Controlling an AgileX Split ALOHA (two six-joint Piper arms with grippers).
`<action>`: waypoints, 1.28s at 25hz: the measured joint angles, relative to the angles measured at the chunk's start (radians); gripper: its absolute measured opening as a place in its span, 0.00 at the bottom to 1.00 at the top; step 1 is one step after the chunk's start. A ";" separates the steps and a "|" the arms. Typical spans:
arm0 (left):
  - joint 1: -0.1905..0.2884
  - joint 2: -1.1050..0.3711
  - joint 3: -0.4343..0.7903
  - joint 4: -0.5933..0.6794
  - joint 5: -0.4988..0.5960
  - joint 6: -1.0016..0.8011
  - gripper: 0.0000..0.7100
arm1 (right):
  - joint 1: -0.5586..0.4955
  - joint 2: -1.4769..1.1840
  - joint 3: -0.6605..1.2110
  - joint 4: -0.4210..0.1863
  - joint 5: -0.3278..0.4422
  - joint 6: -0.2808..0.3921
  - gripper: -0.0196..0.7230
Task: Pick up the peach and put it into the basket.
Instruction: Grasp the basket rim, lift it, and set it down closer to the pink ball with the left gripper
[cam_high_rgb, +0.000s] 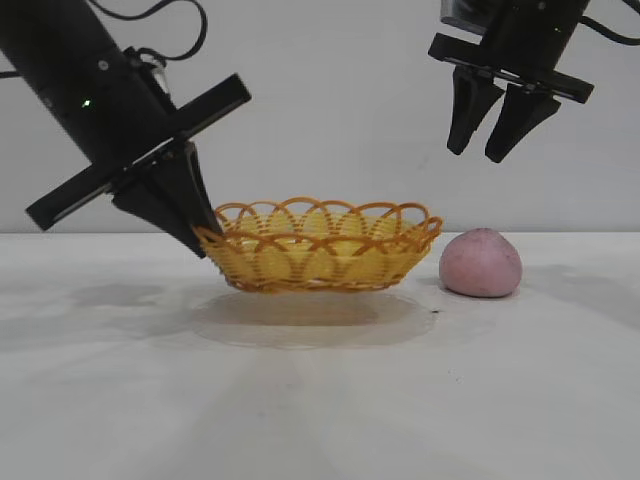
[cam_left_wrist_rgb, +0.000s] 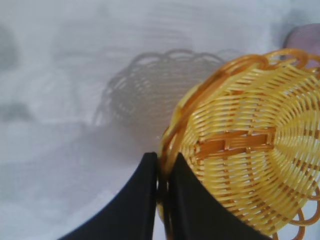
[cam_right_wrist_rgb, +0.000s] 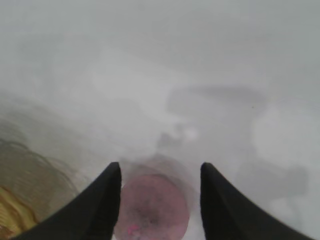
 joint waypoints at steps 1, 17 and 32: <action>0.000 0.000 0.007 0.000 -0.011 0.000 0.00 | 0.000 0.000 0.000 0.000 0.000 0.000 0.42; -0.004 0.000 0.014 0.038 -0.014 0.000 0.46 | 0.000 0.000 0.000 0.002 0.000 0.000 0.42; 0.036 -0.135 0.014 0.453 0.049 -0.223 0.74 | 0.000 0.000 0.000 0.005 0.000 0.000 0.42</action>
